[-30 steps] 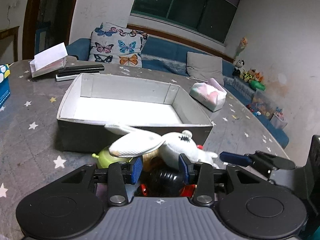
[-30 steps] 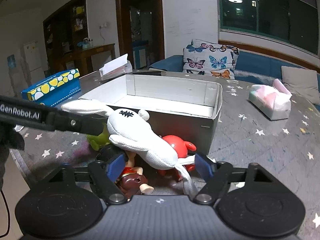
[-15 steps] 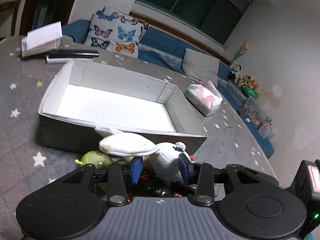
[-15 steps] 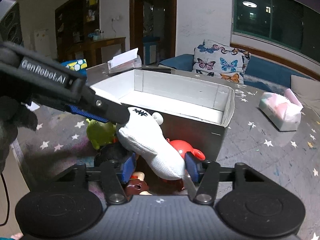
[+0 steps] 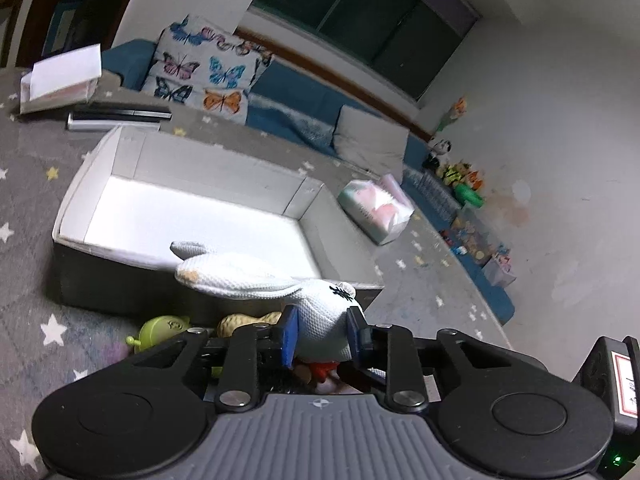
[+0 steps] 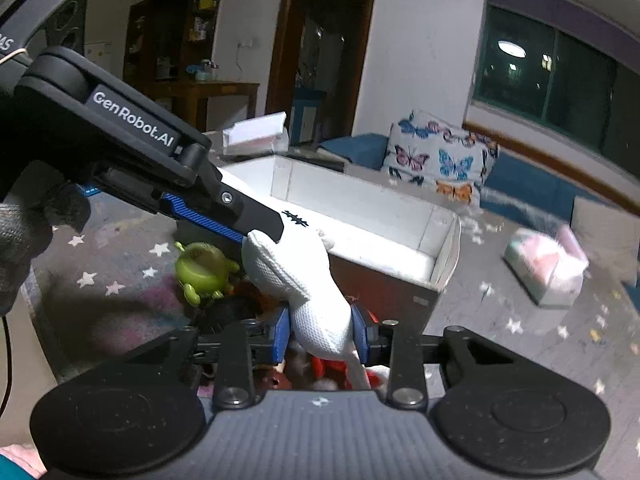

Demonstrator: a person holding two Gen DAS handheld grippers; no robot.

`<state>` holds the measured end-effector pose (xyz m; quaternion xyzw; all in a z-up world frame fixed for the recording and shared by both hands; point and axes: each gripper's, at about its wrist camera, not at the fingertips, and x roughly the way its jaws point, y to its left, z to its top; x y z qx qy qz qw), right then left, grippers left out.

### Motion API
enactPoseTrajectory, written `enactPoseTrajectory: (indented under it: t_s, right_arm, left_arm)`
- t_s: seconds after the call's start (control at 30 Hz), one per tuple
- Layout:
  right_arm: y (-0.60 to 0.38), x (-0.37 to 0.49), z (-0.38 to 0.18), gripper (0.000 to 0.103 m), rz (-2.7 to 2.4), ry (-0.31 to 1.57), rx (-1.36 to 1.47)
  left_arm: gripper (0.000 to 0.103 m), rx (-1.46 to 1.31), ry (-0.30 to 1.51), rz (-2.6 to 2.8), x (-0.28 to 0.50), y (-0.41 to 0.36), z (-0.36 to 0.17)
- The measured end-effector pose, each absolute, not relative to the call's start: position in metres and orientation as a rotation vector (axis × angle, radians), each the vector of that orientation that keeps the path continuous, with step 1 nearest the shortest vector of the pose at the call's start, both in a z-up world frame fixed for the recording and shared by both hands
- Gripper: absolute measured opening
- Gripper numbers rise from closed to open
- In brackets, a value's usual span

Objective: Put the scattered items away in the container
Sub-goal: 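Lift the rabbit with both grippers and carry it over the white box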

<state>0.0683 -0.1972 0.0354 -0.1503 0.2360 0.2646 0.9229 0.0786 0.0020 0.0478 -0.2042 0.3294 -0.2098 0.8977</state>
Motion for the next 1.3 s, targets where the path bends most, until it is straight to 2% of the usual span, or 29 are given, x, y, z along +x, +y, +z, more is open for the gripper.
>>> enactPoseTrajectory:
  t_s: [0.27, 0.47, 1.3]
  right_arm:
    - [-0.182, 0.088, 0.069, 0.031, 0.548, 0.377, -0.396]
    - [-0.163, 0.130, 0.081, 0.031, 0.570, 0.372, -0.444]
    - [-0.103, 0.251, 0.028, 0.033, 0.631, 0.614, -0.538]
  left_arm:
    - [0.028, -0.422, 0.575, -0.430, 0.091, 0.014, 0.079]
    - [0.028, -0.449, 0.557, -0.392, 0.125, 0.026, 0.086]
    - [0.025, -0.553, 0.748, -0.278, 0.228, 0.055, 0.014]
